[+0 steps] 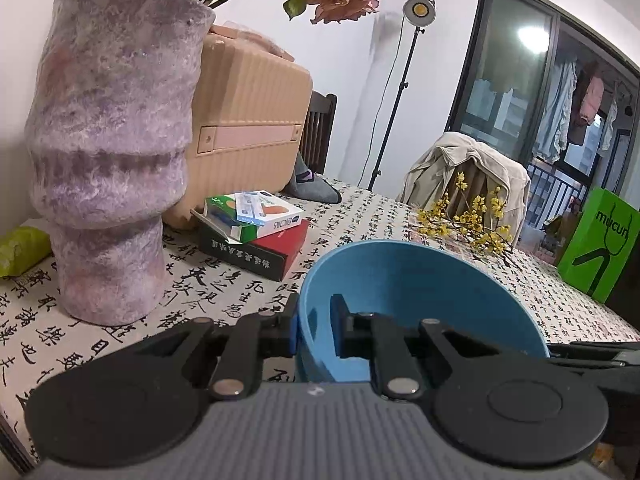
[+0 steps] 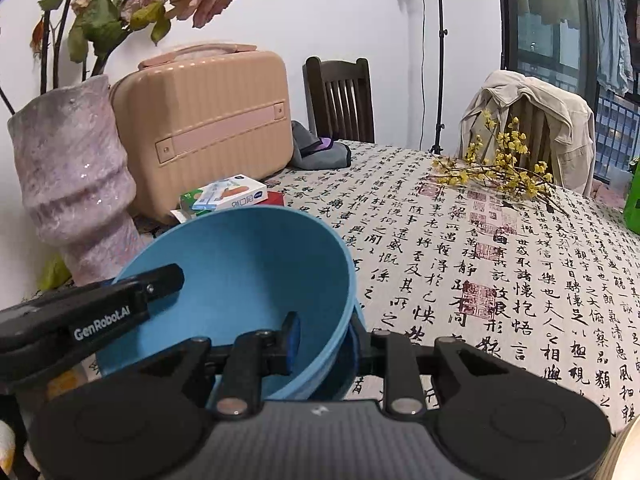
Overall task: Organize plates and bowls
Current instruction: 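Lower the held blue bowl into the blue bowl beside the vase, then open both tools to release the stacked blue bowl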
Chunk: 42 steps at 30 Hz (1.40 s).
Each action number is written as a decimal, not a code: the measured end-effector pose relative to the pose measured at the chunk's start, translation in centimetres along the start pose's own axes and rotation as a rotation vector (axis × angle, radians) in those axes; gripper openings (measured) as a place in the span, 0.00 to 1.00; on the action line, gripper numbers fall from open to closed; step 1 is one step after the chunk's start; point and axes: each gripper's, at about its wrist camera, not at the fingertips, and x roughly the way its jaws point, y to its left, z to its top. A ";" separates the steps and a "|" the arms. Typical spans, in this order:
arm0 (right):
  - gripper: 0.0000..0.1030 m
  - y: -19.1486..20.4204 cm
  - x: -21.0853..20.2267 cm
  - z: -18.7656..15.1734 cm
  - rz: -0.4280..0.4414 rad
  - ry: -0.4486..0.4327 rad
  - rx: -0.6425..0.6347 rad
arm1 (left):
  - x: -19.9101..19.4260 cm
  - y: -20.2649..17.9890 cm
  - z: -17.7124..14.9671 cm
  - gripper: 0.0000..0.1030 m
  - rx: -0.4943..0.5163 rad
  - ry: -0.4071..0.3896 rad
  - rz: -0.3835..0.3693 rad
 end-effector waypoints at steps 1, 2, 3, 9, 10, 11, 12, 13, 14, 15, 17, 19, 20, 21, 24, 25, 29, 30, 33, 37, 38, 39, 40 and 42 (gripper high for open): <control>0.23 0.0 0.0 0.0 0.001 -0.002 0.004 | 0.1 0.1 0.0 0.15 -0.002 0.005 -0.002; 0.23 -0.1 0.0 0.0 0.002 -0.003 0.008 | 0.2 0.2 0.0 0.15 -0.005 0.011 -0.005; 0.23 -0.2 0.0 0.1 0.004 -0.004 0.013 | 0.3 0.2 -0.1 0.15 -0.007 0.013 -0.005; 0.23 -0.4 -0.7 0.3 0.001 -0.037 0.027 | 0.2 0.2 -0.1 0.14 -0.005 0.007 -0.004; 0.23 -0.4 -0.8 0.4 -0.008 -0.046 0.022 | 0.2 0.2 -0.1 0.14 -0.004 0.006 -0.003; 0.23 -0.4 -0.9 0.4 -0.015 -0.052 0.018 | 0.2 0.2 -0.1 0.14 -0.003 0.004 0.001; 0.22 -0.4 -0.9 0.4 -0.021 -0.055 0.018 | 0.3 0.2 -0.1 0.14 -0.003 0.004 0.000; 0.20 -0.5 -0.8 0.4 -0.026 -0.057 0.017 | 0.3 0.2 -0.1 0.14 -0.005 0.006 -0.002; 0.19 -0.5 -0.8 0.3 -0.028 -0.059 0.016 | 0.2 0.2 -0.1 0.14 -0.003 0.005 -0.001; 0.17 -0.5 -0.8 0.3 -0.032 -0.062 0.014 | 0.2 0.1 -0.1 0.14 -0.002 0.004 0.001; 0.15 -0.5 -0.8 0.2 -0.040 -0.066 0.009 | 0.2 0.1 -0.1 0.14 -0.002 0.004 0.002; 0.12 -0.6 -0.7 0.1 -0.048 -0.063 0.006 | 0.2 0.0 0.0 0.14 -0.003 0.004 0.000; 0.12 -0.7 -0.5 0.0 -0.051 -0.059 0.007 | 0.2 0.0 0.0 0.14 0.000 0.002 0.000; 0.11 -0.7 -0.4 -0.1 -0.053 -0.055 0.009 | 0.2 0.0 0.0 0.14 0.002 -0.001 0.001; 0.10 -0.7 -0.4 -0.4 -0.061 -0.065 0.001 | 0.2 -0.1 0.1 0.14 0.007 -0.003 0.003; 0.10 -0.7 -0.4 -0.4 -0.062 -0.067 -0.003 | 0.3 -0.1 0.1 0.14 0.006 -0.001 0.006; 0.12 -0.7 -0.5 -0.5 -0.057 -0.069 -0.009 | 0.2 0.0 0.2 0.14 -0.001 -0.007 0.002; 0.14 -0.8 -0.6 -0.5 -0.046 -0.075 -0.002 | 0.0 0.0 0.2 0.14 -0.001 -0.020 0.005; 0.27 -1.0 -1.8 -0.6 -0.015 -0.130 -0.005 | -1.0 -0.2 0.3 0.18 0.024 -0.077 0.018; 0.81 -1.8 -4.0 -1.0 0.014 -0.214 0.009 | -2.3 -0.3 0.6 0.62 0.025 -0.137 -0.009; 0.84 -2.1 -4.5 -1.2 0.022 -0.233 0.011 | -2.8 -0.3 0.5 0.77 0.027 -0.167 -0.020; 0.90 -2.3 -5.0 -1.3 0.028 -0.246 0.011 | -3.3 -0.4 0.3 0.83 0.035 -0.200 -0.029; 0.94 -2.6 -5.5 -1.7 0.032 -0.258 0.010 | -3.9 -0.5 0.1 0.92 0.046 -0.231 -0.039; 0.99 -2.9 -6.3 -2.5 0.028 -0.279 0.005 | -5.0 -0.6 -0.5 1.00 0.064 -0.296 -0.068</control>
